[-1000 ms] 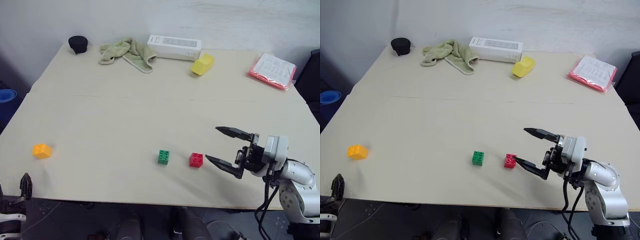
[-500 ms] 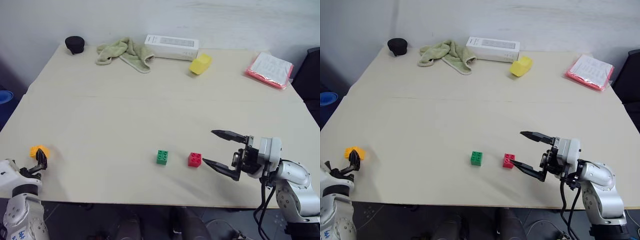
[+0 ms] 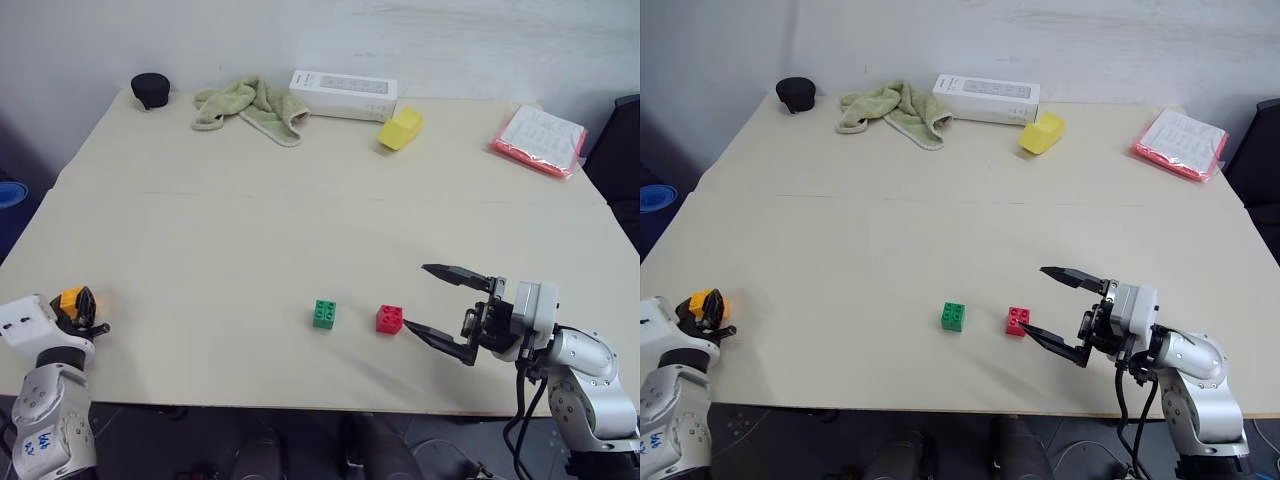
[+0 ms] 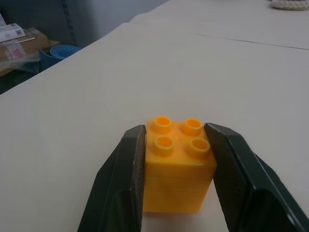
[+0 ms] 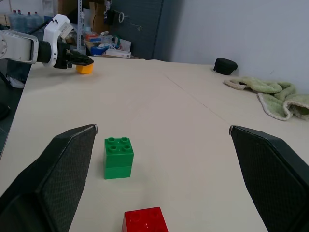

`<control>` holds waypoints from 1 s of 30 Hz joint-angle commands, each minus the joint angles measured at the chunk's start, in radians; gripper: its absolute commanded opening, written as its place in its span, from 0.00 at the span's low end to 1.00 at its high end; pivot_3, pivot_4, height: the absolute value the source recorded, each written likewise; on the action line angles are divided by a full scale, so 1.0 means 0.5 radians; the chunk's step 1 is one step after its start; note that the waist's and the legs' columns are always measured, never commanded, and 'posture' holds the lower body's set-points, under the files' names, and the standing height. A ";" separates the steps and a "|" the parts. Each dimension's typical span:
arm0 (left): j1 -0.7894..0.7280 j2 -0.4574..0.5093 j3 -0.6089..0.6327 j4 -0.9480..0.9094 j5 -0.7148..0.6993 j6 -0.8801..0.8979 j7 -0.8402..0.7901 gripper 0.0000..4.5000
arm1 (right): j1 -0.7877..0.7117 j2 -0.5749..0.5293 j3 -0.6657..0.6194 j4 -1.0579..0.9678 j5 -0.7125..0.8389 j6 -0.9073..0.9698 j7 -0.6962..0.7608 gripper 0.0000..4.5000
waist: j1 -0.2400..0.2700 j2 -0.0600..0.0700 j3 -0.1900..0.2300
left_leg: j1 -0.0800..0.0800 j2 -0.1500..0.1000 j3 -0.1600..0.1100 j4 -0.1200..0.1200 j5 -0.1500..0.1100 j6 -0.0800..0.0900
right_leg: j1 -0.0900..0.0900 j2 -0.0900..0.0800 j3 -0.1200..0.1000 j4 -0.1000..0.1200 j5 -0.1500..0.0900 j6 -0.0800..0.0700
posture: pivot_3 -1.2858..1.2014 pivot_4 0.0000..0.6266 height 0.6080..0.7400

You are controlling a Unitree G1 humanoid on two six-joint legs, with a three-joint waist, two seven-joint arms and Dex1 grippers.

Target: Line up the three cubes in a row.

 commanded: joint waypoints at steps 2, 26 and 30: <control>-0.047 0.020 0.024 -0.054 -0.199 -0.140 -0.275 0.35 | -0.002 0.012 -0.036 -0.005 0.006 -0.052 -0.016 1.00 | 0.001 0.000 0.000 | 0.000 0.000 0.000 0.000 0.000 0.000 | 0.000 0.000 0.000 0.000 0.000 0.000 | 0.52 0.24 1.00; -1.273 0.619 -1.514 1.216 0.068 -0.847 -3.090 0.35 | 0.260 -0.246 -0.359 -0.241 0.031 0.077 -0.100 1.00 | -0.002 0.006 0.002 | -0.015 -0.001 0.002 0.006 0.010 -0.012 | -0.011 0.005 -0.001 0.003 -0.001 0.000 | 0.52 0.24 1.00; -1.283 0.584 -1.580 1.308 0.045 -0.940 -3.090 0.35 | 0.298 -0.257 -0.405 -0.263 0.034 0.100 -0.120 1.00 | -0.001 0.006 0.003 | -0.015 -0.002 0.002 0.006 0.010 -0.010 | -0.011 0.004 -0.001 0.003 0.000 0.001 | 0.52 0.24 1.00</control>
